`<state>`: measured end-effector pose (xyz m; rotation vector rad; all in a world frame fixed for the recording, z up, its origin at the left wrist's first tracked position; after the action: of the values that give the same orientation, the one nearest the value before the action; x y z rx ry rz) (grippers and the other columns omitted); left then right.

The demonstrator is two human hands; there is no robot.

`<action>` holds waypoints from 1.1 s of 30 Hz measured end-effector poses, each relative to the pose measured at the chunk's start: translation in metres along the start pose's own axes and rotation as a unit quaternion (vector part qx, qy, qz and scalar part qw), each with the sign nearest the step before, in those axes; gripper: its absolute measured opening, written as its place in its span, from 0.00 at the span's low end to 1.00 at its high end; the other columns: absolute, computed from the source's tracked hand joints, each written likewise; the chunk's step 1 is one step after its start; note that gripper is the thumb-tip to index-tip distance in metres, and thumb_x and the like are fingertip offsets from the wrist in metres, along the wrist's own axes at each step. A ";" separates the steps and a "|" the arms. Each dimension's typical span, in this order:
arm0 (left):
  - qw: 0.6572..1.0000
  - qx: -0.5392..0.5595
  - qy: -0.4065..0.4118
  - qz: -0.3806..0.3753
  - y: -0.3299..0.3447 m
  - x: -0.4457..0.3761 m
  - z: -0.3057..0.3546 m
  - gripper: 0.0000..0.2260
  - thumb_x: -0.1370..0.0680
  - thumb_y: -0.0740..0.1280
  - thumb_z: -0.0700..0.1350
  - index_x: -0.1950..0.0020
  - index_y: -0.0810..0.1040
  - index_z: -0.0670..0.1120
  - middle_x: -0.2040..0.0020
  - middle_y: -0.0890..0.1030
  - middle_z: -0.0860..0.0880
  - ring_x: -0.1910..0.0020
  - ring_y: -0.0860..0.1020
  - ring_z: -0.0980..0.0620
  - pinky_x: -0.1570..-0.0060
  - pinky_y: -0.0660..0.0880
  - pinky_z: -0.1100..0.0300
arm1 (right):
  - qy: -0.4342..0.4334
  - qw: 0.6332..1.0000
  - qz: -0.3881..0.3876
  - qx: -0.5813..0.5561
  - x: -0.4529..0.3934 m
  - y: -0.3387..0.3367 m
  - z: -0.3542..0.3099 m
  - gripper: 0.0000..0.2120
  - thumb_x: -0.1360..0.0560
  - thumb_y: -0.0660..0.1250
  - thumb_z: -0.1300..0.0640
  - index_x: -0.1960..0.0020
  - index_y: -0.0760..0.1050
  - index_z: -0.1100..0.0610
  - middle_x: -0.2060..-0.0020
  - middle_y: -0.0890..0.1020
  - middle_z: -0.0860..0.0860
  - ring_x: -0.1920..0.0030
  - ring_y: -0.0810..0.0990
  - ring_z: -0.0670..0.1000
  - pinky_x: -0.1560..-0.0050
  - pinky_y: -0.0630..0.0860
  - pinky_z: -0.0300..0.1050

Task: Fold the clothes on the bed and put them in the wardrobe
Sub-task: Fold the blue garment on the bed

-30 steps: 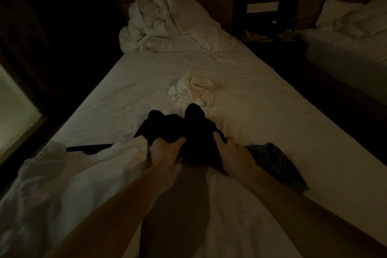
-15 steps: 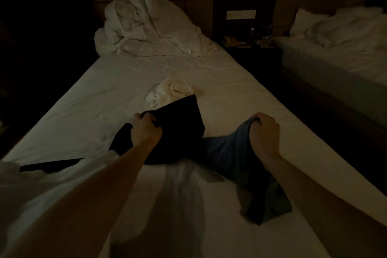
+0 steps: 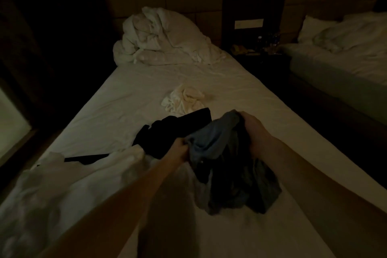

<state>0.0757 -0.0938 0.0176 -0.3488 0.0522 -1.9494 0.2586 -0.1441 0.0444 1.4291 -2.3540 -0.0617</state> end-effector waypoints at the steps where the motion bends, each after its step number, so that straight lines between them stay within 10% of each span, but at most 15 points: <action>1: 0.999 0.008 0.005 0.031 -0.012 0.000 0.003 0.13 0.18 0.54 0.32 0.37 0.72 0.32 0.55 0.76 0.43 0.63 0.75 0.55 0.60 0.75 0.61 | -0.008 0.999 0.028 0.024 0.002 -0.006 -0.003 0.17 0.20 0.62 0.51 0.42 0.77 0.64 0.50 0.81 0.62 0.54 0.80 0.59 0.51 0.76 0.51; 6: 0.991 -0.006 0.084 0.104 -0.050 0.031 0.039 0.16 0.18 0.56 0.35 0.64 0.67 0.48 0.65 0.70 0.49 0.67 0.70 0.53 0.66 0.68 0.64 | -0.156 0.881 0.069 0.441 0.025 -0.007 -0.008 0.18 0.21 0.62 0.58 0.32 0.69 0.54 0.40 0.74 0.58 0.45 0.75 0.59 0.47 0.74 0.49; 12: 0.988 -0.075 0.117 0.072 -0.045 0.061 0.051 0.14 0.18 0.57 0.38 0.61 0.69 0.52 0.61 0.72 0.53 0.62 0.71 0.58 0.53 0.71 0.58 | -0.301 0.818 -0.274 0.406 0.123 0.079 0.024 0.36 0.28 0.74 0.52 0.27 0.60 0.41 0.33 0.70 0.42 0.34 0.71 0.41 0.36 0.68 0.36; 16: 0.960 -0.213 0.163 0.083 -0.052 0.070 0.049 0.05 0.24 0.63 0.34 0.60 0.75 0.40 0.65 0.75 0.46 0.65 0.74 0.52 0.59 0.70 0.60 | -0.329 0.753 -0.208 0.530 0.118 0.067 0.032 0.26 0.21 0.65 0.56 0.25 0.62 0.48 0.34 0.76 0.51 0.40 0.77 0.53 0.39 0.73 0.46; 22: 0.949 -0.257 0.168 -0.064 -0.078 0.085 0.030 0.10 0.27 0.73 0.36 0.47 0.80 0.40 0.57 0.81 0.47 0.59 0.80 0.57 0.57 0.75 0.68 | -0.294 0.841 0.004 0.454 0.091 0.015 -0.019 0.10 0.22 0.58 0.65 0.55 0.76 0.55 0.54 0.79 0.53 0.55 0.77 0.53 0.55 0.73 0.47; 26: 0.921 -0.326 0.199 -0.081 -0.084 0.087 0.037 0.07 0.25 0.70 0.33 0.53 0.80 0.45 0.60 0.81 0.47 0.60 0.79 0.61 0.55 0.73 0.67 | -0.266 0.849 0.013 0.457 0.097 0.019 -0.044 0.13 0.17 0.54 0.61 0.47 0.76 0.65 0.50 0.79 0.58 0.51 0.75 0.56 0.47 0.70 0.52; 30: 0.948 -0.252 0.191 0.010 -0.102 0.088 0.050 0.05 0.21 0.66 0.41 0.55 0.82 0.45 0.64 0.79 0.51 0.64 0.76 0.58 0.59 0.71 0.61 | -0.222 0.856 -0.033 0.467 0.090 0.008 -0.050 0.19 0.17 0.54 0.52 0.62 0.68 0.61 0.68 0.71 0.56 0.67 0.70 0.55 0.64 0.63 0.46; 33: 0.974 -0.146 0.165 0.047 -0.108 0.091 0.059 0.07 0.20 0.64 0.43 0.51 0.82 0.51 0.59 0.82 0.54 0.60 0.80 0.57 0.55 0.76 0.63 | -0.220 0.847 -0.056 0.481 0.090 0.005 -0.054 0.13 0.20 0.57 0.60 0.57 0.75 0.64 0.61 0.77 0.61 0.60 0.76 0.60 0.60 0.69 0.51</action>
<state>-0.0380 -0.1262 0.1149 -0.2048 0.5668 -1.8880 0.2366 -0.2107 0.1223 2.1647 -2.8079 1.0028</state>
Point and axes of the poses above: each hand's wrist, its own x-axis away from the middle knuckle, its own y-axis out of the palm, z = x × y, the point moved 5 cm from there along -x, towards the middle knuckle
